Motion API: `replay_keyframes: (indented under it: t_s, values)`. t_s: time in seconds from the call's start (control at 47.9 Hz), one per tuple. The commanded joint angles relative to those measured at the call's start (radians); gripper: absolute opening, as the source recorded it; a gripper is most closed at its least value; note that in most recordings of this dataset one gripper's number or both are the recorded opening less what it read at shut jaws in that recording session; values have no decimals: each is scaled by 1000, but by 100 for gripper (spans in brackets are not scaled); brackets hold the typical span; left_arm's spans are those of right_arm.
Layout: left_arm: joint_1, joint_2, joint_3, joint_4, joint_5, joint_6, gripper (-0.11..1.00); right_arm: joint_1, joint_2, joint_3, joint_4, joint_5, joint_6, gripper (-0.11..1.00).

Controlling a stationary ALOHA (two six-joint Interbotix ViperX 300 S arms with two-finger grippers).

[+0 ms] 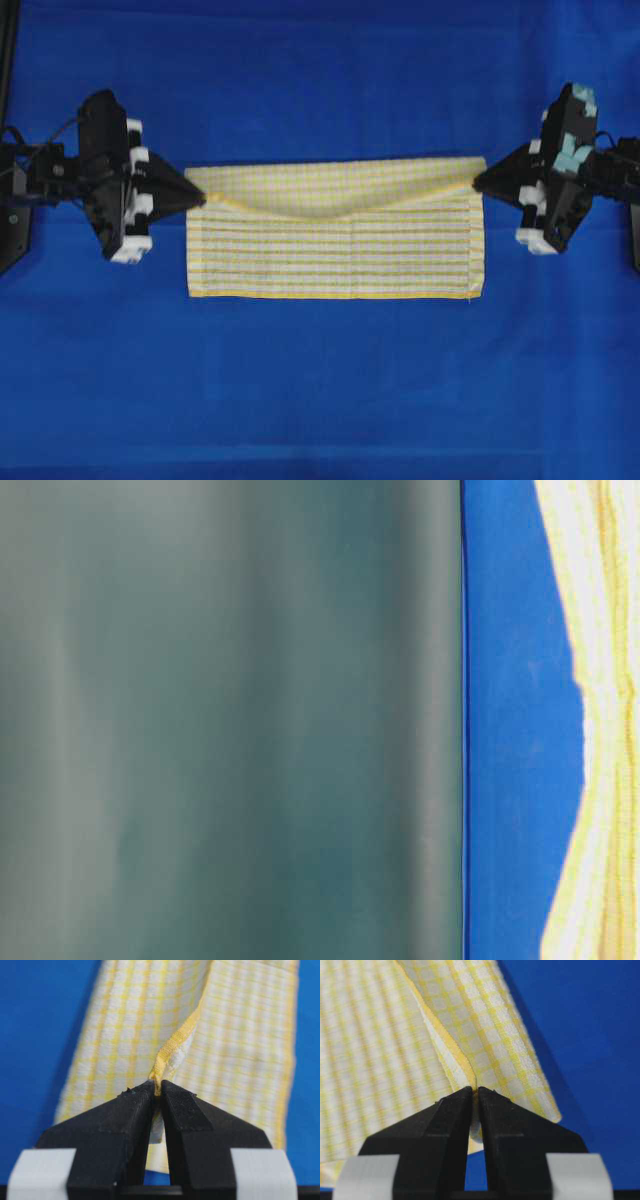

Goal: Fold the yellow towel.
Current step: 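Lift the top corners and fold them down toward the bottom edge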

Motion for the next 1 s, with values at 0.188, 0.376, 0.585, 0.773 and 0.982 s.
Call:
replay_keyframes:
  t_s: [0.188,0.376,0.585,0.773,0.982]
  values:
    - [-126,-2,-23,-2,-8,-74,4,129,-5,-6,81,-2,0,7]
    - [-181,26,-46,0,-5,-80,4,187,9,-11,124,-2,0,7]
    - [-212,41,-57,-2,3,-80,4,241,41,-26,161,5,0,7]
    - [-218,44,-52,-2,48,-77,4,276,86,-48,178,2,0,7]
    - [-218,54,-58,-2,114,-74,4,285,133,-77,181,5,0,7]
